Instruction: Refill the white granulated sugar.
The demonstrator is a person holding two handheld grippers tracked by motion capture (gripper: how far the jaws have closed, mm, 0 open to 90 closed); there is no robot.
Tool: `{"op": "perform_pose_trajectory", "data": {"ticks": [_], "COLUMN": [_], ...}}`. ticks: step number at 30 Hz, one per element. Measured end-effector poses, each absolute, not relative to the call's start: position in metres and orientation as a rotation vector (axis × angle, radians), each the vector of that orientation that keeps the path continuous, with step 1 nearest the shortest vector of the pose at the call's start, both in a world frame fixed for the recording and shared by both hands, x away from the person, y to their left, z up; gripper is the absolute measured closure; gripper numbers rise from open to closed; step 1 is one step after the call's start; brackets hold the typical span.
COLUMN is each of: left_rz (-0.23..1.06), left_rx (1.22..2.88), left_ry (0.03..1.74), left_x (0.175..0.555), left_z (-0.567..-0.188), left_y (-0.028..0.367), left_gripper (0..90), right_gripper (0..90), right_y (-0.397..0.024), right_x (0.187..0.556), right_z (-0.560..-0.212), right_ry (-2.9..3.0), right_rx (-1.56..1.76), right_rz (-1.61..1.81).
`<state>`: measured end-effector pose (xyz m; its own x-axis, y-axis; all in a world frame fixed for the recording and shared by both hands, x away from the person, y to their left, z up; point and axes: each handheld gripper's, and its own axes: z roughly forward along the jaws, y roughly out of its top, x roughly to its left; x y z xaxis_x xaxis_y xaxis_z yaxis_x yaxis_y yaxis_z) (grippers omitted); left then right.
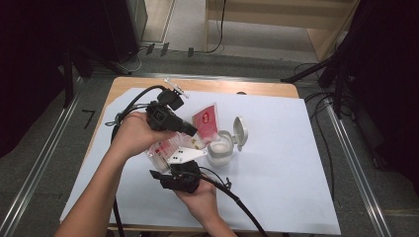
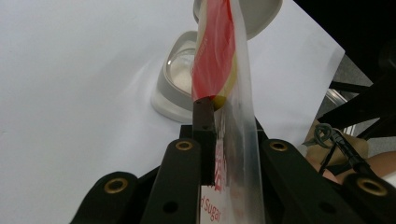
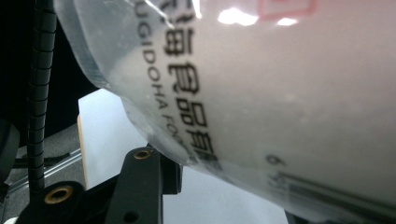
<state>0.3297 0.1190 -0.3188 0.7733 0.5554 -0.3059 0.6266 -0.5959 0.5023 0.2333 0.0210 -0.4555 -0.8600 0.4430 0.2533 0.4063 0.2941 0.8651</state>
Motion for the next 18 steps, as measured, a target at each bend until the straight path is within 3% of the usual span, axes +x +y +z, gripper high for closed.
{"op": "perform_pose_trajectory", "data": {"ticks": [18], "left_rz": [-0.151], "left_rx": [2.301], "left_ry": [0.886], "left_x": [0.325], "left_z": [-0.331], "left_y": [0.131], "left_gripper": [89.7], "right_gripper": [60.6], "right_y": [0.024], "right_x": [0.234], "right_z": [-0.466], "right_ry": [2.553], "right_rx": [0.813], "right_rz": [1.580]}}
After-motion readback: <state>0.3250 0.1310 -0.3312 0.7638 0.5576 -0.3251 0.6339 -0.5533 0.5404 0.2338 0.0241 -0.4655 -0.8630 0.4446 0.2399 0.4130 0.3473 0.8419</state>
